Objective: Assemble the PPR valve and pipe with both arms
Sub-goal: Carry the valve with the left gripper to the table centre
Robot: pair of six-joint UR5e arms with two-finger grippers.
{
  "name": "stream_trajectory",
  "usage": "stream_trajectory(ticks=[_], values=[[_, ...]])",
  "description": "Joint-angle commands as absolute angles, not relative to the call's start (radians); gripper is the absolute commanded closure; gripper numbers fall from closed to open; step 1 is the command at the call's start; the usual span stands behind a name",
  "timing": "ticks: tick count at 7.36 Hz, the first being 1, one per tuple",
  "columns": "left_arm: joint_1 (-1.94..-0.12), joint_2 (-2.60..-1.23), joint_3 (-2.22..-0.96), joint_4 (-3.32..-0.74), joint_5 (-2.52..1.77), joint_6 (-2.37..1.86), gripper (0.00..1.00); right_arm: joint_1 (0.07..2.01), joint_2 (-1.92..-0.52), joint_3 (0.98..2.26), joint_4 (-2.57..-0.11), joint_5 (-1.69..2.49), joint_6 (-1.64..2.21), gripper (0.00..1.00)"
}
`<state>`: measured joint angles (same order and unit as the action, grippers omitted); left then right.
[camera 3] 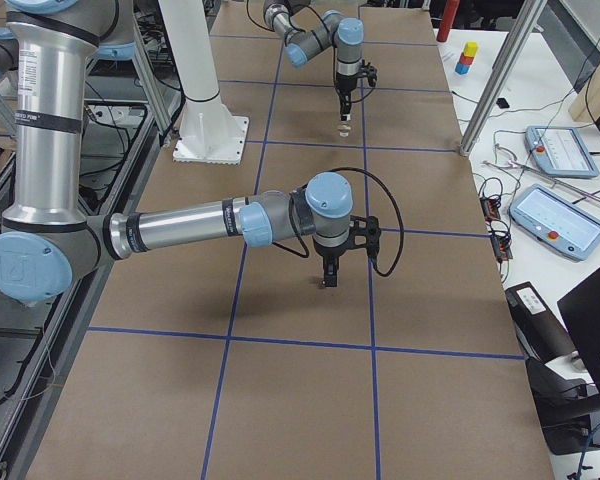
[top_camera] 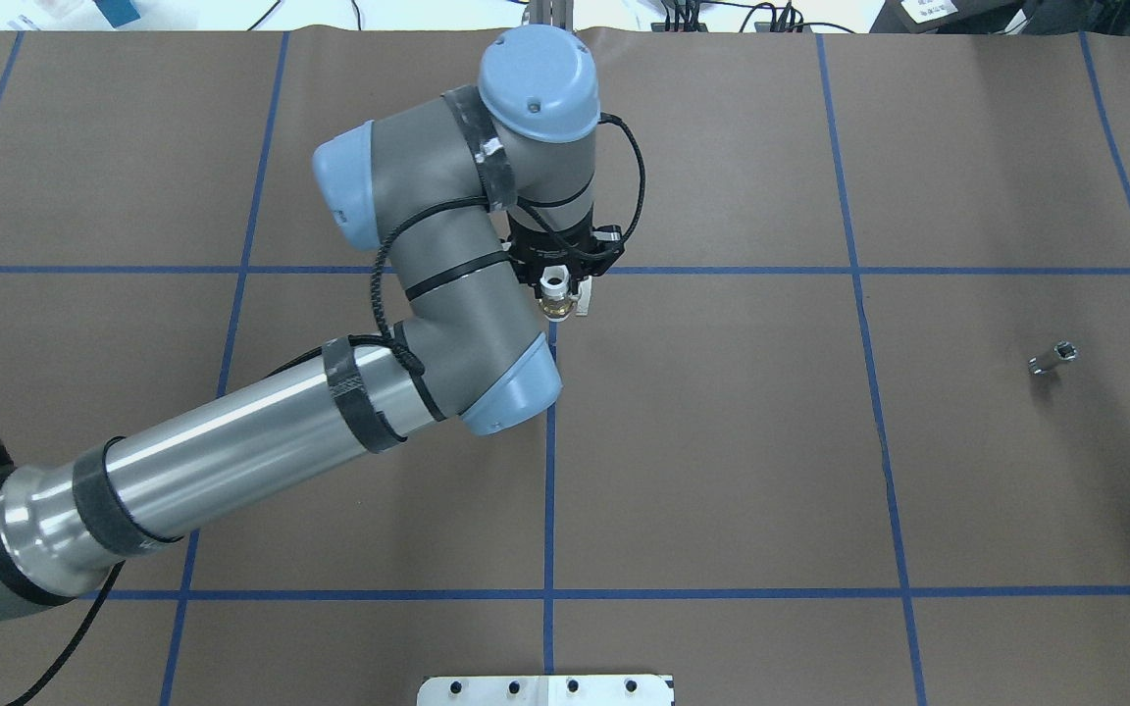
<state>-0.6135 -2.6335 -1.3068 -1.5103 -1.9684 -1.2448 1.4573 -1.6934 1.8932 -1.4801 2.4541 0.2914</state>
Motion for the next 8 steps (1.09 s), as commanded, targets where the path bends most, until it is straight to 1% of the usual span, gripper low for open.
stream_trajectory(ticks=[1, 8], values=[[-0.595, -2.671, -1.241, -1.532, -1.922, -1.247, 1.0, 1.457, -1.694, 1.893, -1.47, 2.453, 0.293, 0.0], [-0.595, -2.64, -1.244, -1.546, -1.924, -1.27, 1.0, 1.457, -1.697, 1.891, -1.447, 2.454, 0.322, 0.0]])
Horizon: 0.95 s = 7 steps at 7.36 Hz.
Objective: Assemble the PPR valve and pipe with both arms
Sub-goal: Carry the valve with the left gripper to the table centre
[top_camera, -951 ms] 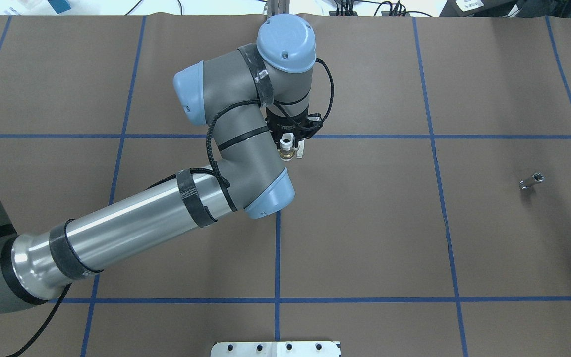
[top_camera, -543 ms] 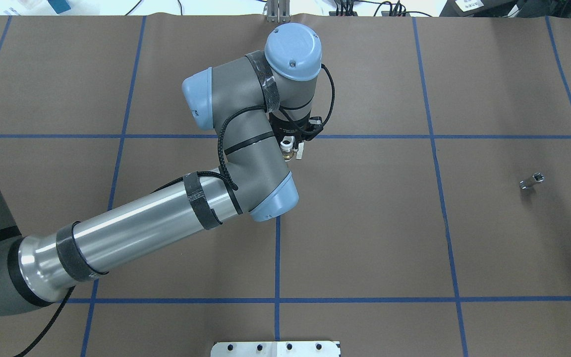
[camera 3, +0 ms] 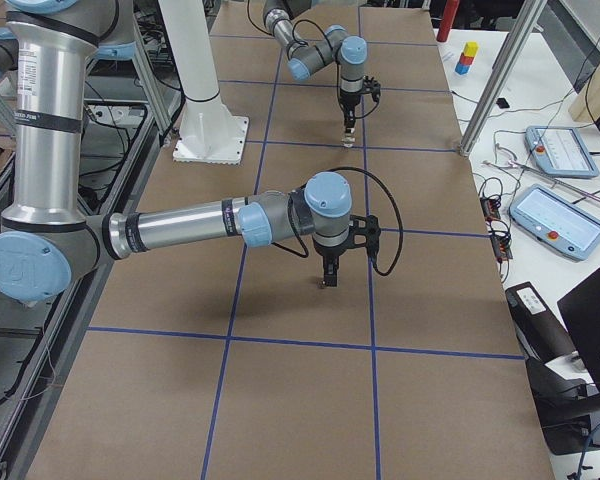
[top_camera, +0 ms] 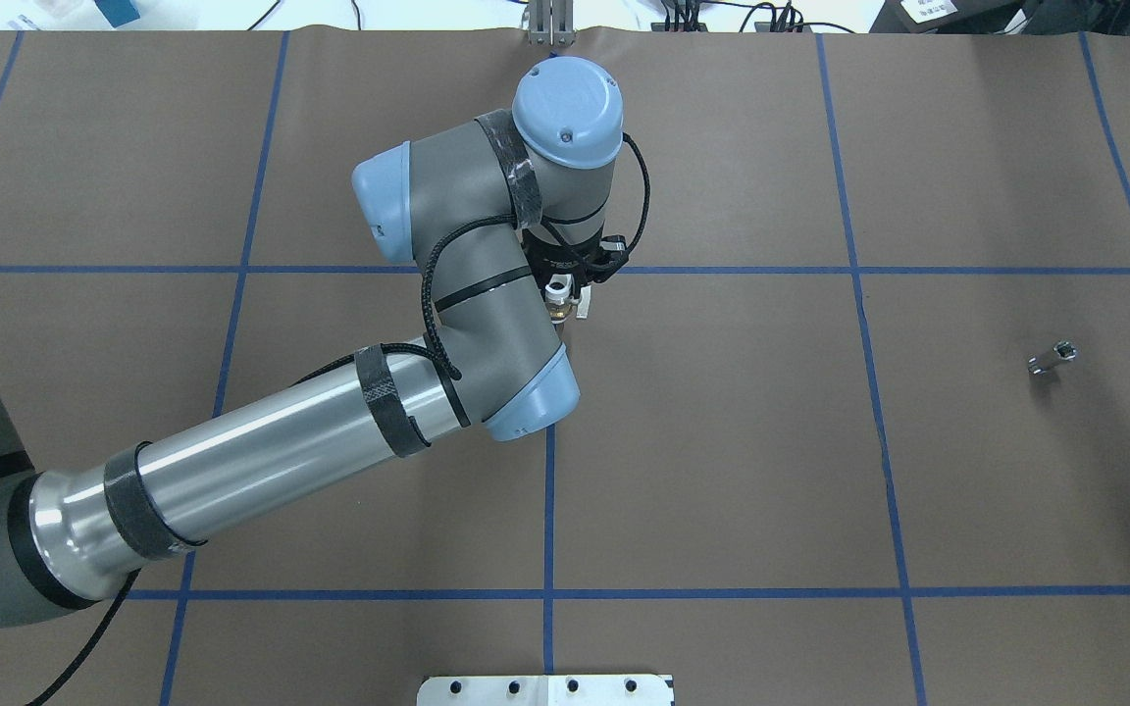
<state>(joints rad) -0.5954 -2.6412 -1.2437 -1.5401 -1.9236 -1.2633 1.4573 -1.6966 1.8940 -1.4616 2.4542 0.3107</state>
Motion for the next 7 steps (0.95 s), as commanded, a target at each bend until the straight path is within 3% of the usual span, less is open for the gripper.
stream_trajectory(ticks=[1, 2, 3, 7], values=[[-0.594, -2.628, -1.247, -1.555, -1.924, -1.27, 1.0, 1.457, -1.701, 1.891, -1.445, 2.454, 0.322, 0.0], [-0.595, -2.608, -1.249, -1.581, -1.924, -1.27, 1.0, 1.457, -1.701, 1.893, -1.445, 2.454, 0.322, 0.0], [-0.595, -2.603, -1.25, -1.586, -1.924, -1.27, 0.94, 1.457, -1.701, 1.893, -1.445, 2.456, 0.322, 0.0], [-0.594, -2.611, -1.256, -1.585, -1.927, -1.273, 0.94, 1.457, -1.703, 1.893, -1.442, 2.456, 0.324, 0.0]])
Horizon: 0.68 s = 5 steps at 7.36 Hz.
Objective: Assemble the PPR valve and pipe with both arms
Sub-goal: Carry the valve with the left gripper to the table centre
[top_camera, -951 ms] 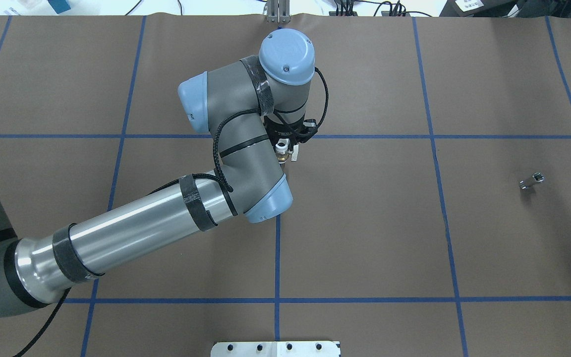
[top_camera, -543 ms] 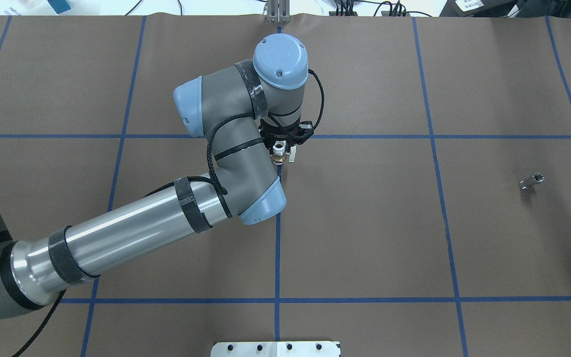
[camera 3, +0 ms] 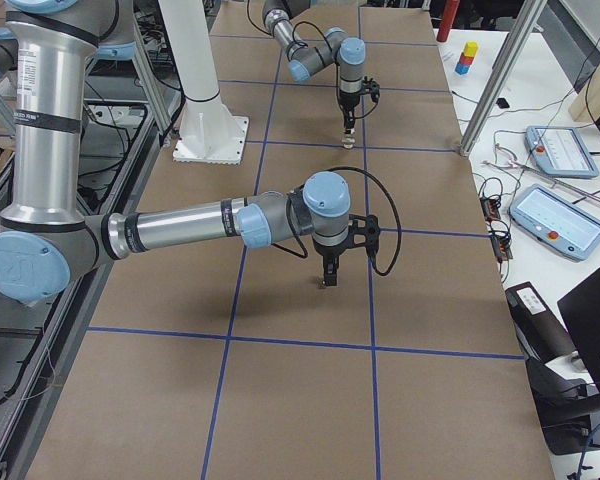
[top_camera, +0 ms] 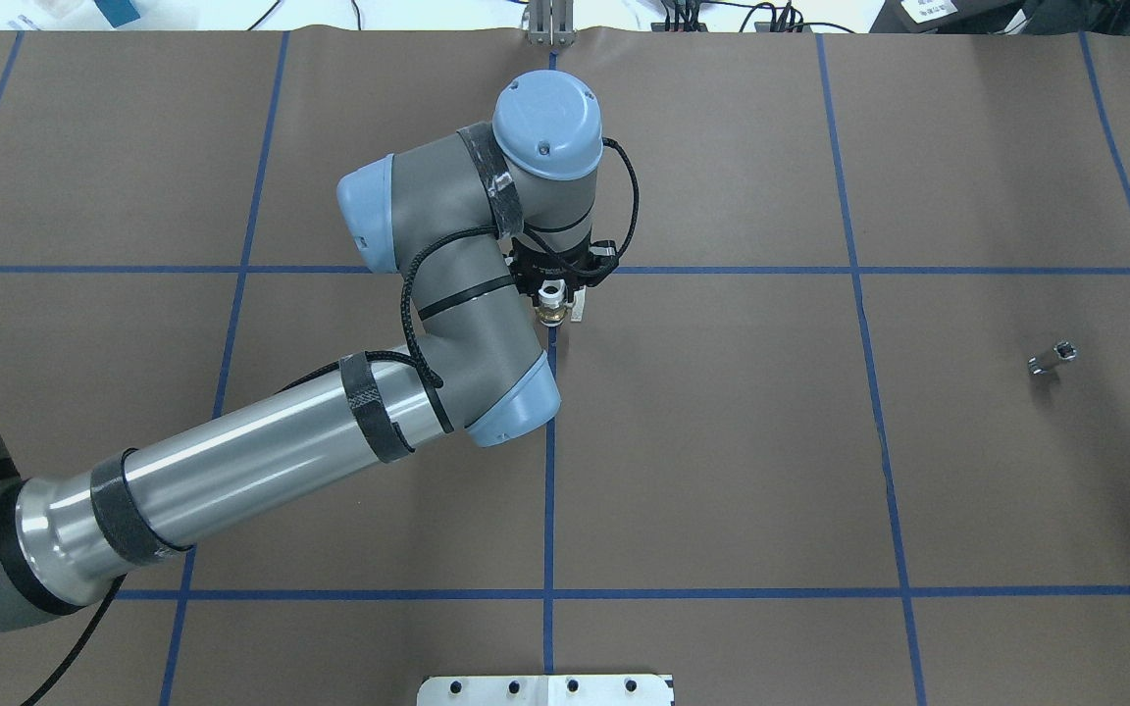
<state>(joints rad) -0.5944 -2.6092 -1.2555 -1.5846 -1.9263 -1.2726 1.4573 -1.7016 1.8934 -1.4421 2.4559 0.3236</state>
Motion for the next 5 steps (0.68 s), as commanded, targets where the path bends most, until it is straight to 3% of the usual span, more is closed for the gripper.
stream_trajectory(ticks=[1, 2, 3, 4, 5], values=[[-0.594, -2.608, -1.256, -1.585, -1.927, -1.273, 0.94, 1.457, -1.703, 1.893, -1.442, 2.456, 0.324, 0.0], [-0.594, -2.608, -1.256, -1.586, -1.927, -1.275, 0.94, 1.457, -1.703, 1.893, -1.442, 2.456, 0.324, 0.0], [-0.594, -2.609, -1.256, -1.588, -1.927, -1.275, 0.72, 1.457, -1.703, 1.894, -1.442, 2.456, 0.324, 0.0], [-0.594, -2.609, -1.256, -1.588, -1.927, -1.275, 0.28, 1.457, -1.703, 1.894, -1.442, 2.456, 0.322, 0.0], [-0.594, -2.609, -1.256, -1.589, -1.927, -1.275, 0.18, 1.457, -1.703, 1.894, -1.44, 2.456, 0.322, 0.0]])
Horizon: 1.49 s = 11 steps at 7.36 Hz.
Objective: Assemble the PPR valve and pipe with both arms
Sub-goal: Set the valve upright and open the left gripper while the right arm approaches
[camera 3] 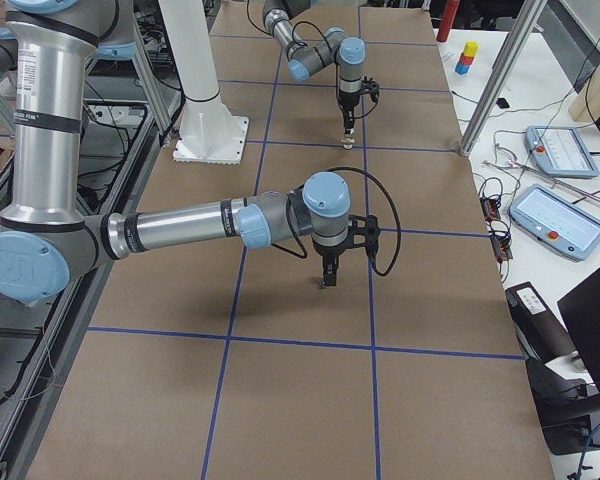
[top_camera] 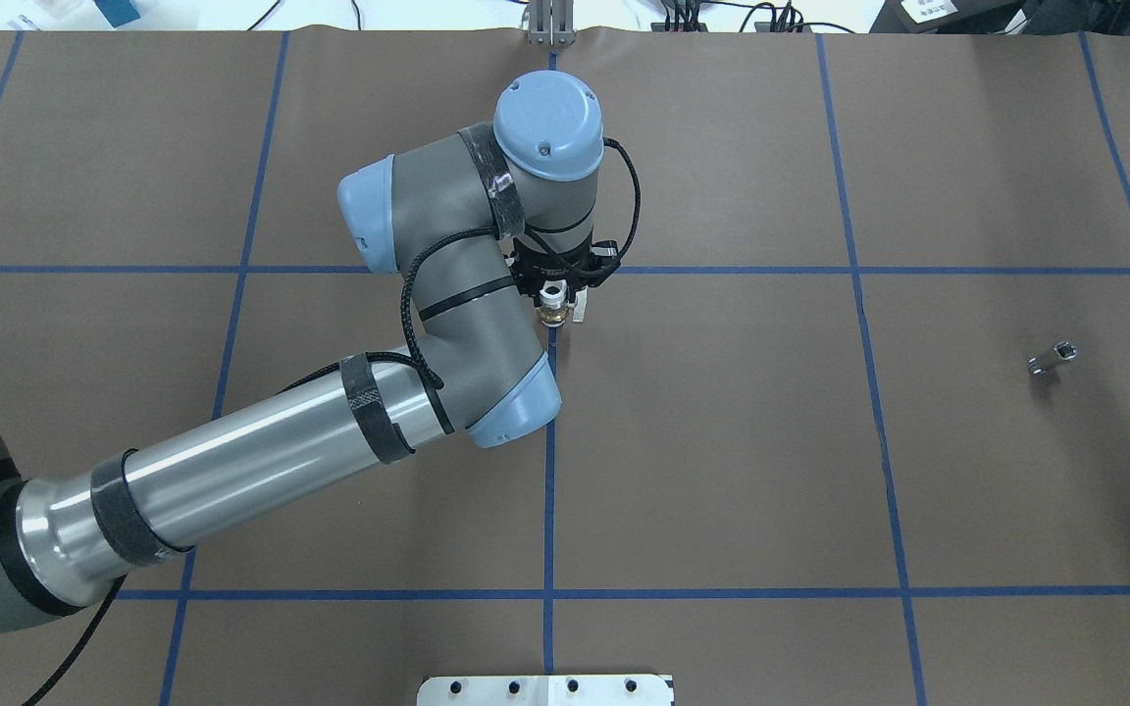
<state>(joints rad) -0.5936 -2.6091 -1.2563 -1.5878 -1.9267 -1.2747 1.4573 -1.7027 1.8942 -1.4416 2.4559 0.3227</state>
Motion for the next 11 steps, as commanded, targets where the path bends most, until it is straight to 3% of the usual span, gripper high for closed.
stream_trajectory(ticks=[1, 4, 7, 9, 11], values=[[-0.594, -2.609, -1.256, -1.589, -1.927, -1.276, 0.11, 1.457, -1.703, 1.894, -1.44, 2.456, 0.322, 0.0], [-0.6, -2.588, -1.319, -1.577, -1.928, -1.276, 0.11, 1.406, -1.683, 1.894, -1.439, 2.448, 0.368, 0.0], [-0.649, -2.215, -1.764, -1.598, -1.972, -1.255, 0.13, 1.136, -1.57, 1.885, -1.44, 2.233, 0.559, 0.0], [-0.681, -2.098, -1.839, -1.612, -1.977, -1.131, 0.13, 1.089, -1.528, 1.8, -1.419, 2.218, 0.604, 0.01], [-0.696, -2.091, -1.841, -1.611, -1.979, -1.111, 0.13, 1.08, -1.503, 1.648, -1.231, 2.212, 0.664, 0.06]])
